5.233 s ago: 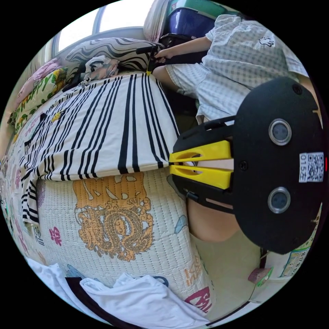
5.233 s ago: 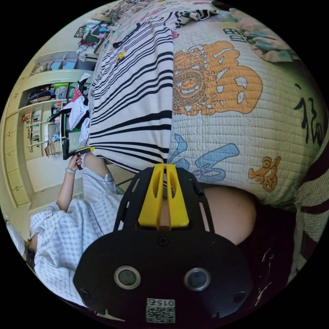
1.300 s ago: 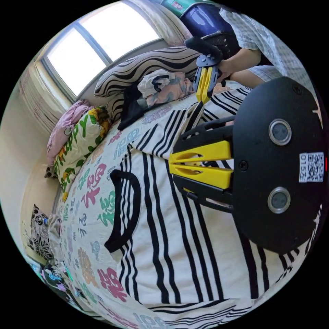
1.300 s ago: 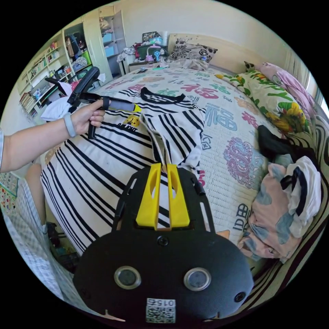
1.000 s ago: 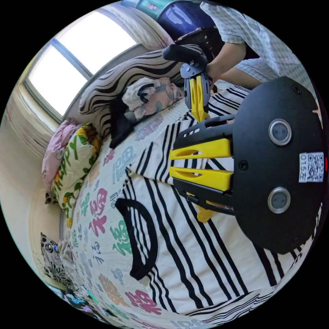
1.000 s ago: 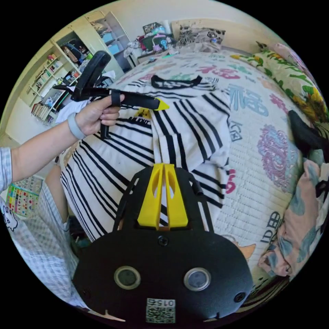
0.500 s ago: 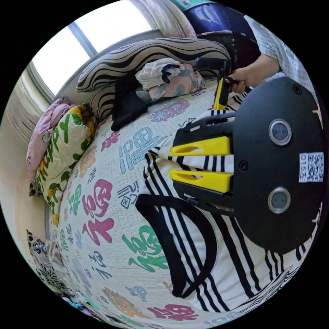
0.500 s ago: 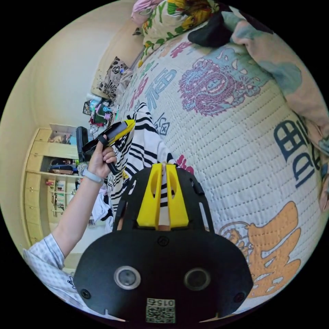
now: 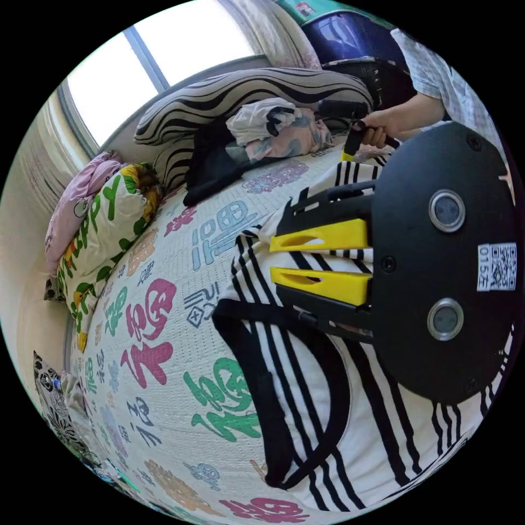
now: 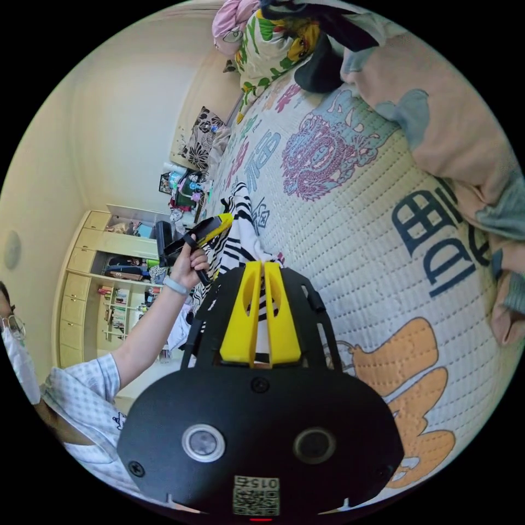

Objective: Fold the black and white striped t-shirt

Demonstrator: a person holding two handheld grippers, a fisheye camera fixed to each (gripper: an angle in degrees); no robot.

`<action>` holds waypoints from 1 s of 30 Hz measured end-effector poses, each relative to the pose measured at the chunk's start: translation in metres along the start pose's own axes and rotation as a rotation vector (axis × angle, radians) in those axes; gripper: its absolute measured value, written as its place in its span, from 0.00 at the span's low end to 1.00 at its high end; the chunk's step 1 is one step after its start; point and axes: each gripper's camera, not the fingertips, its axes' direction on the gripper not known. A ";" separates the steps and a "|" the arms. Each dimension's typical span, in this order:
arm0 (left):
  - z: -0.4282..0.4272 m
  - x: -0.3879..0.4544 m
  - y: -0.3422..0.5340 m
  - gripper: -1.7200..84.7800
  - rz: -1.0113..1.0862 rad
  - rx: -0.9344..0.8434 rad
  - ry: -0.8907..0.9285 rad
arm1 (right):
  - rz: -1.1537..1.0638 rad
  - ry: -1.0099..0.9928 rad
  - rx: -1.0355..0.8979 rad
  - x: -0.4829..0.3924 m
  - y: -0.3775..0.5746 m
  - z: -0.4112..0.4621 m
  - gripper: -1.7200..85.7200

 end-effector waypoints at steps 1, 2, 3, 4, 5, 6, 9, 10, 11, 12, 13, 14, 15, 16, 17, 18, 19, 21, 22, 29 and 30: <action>0.005 0.003 0.006 0.06 0.032 -0.057 -0.007 | -0.001 -0.012 0.001 0.000 -0.001 0.000 0.01; 0.006 0.004 0.008 0.05 0.045 -0.061 -0.009 | -0.009 -0.018 -0.014 0.001 -0.003 0.002 0.02; 0.003 0.006 0.011 0.03 0.059 -0.041 -0.015 | -0.016 0.001 -0.027 0.000 -0.005 0.005 0.02; 0.004 0.007 0.009 0.02 0.074 -0.061 0.006 | -0.019 0.005 -0.032 0.000 -0.006 0.007 0.02; 0.005 0.007 0.008 0.02 0.078 -0.081 0.023 | -0.019 0.005 -0.038 0.000 -0.008 0.009 0.02; 0.006 0.006 0.004 0.02 0.083 -0.106 0.035 | -0.020 0.010 -0.041 0.000 -0.010 0.010 0.02; -0.003 0.004 -0.002 0.01 0.094 -0.112 0.010 | -0.039 0.033 -0.064 -0.001 -0.015 0.015 0.02; -0.005 0.005 -0.003 0.01 0.106 -0.122 0.000 | -0.045 0.043 -0.068 -0.001 -0.016 0.017 0.02; -0.006 0.006 -0.002 0.02 0.116 -0.124 -0.007 | -0.059 0.062 -0.077 -0.002 -0.018 0.020 0.02; -0.008 0.009 0.000 0.02 0.126 -0.120 -0.031 | -0.066 0.069 -0.082 -0.002 -0.019 0.024 0.02; -0.014 0.012 0.004 0.03 0.127 -0.099 -0.078 | -0.068 0.070 -0.084 -0.002 -0.019 0.026 0.03; -0.018 0.014 0.007 0.03 0.135 -0.092 -0.093 | -0.078 0.072 -0.082 -0.002 -0.018 0.030 0.03; -0.027 0.017 0.014 0.06 0.134 -0.086 -0.105 | -0.083 0.084 -0.074 -0.004 -0.014 0.032 0.04; -0.039 0.018 0.025 0.07 0.127 -0.070 -0.081 | -0.087 0.092 -0.067 -0.006 -0.011 0.032 0.04; -0.045 0.018 0.033 0.08 0.130 -0.063 -0.053 | -0.115 0.096 -0.068 -0.011 -0.003 0.035 0.05; -0.057 0.019 0.051 0.09 0.128 -0.044 -0.012 | -0.149 0.092 -0.083 -0.017 0.005 0.040 0.05; -0.066 0.020 0.069 0.09 0.127 -0.040 0.002 | -0.166 0.096 -0.094 -0.019 0.008 0.043 0.06; -0.072 0.019 0.092 0.09 0.110 -0.068 -0.003 | -0.214 0.151 -0.158 -0.028 0.018 0.067 0.07; -0.071 0.017 0.104 0.08 0.097 -0.098 0.008 | -0.217 0.164 -0.176 -0.029 0.019 0.075 0.07; -0.107 0.002 0.124 0.02 0.064 -0.024 0.018 | -0.256 0.226 -0.242 -0.039 0.036 0.125 0.01; -0.115 0.002 0.124 0.02 0.077 -0.015 0.000 | -0.262 0.215 -0.260 -0.038 0.040 0.133 0.01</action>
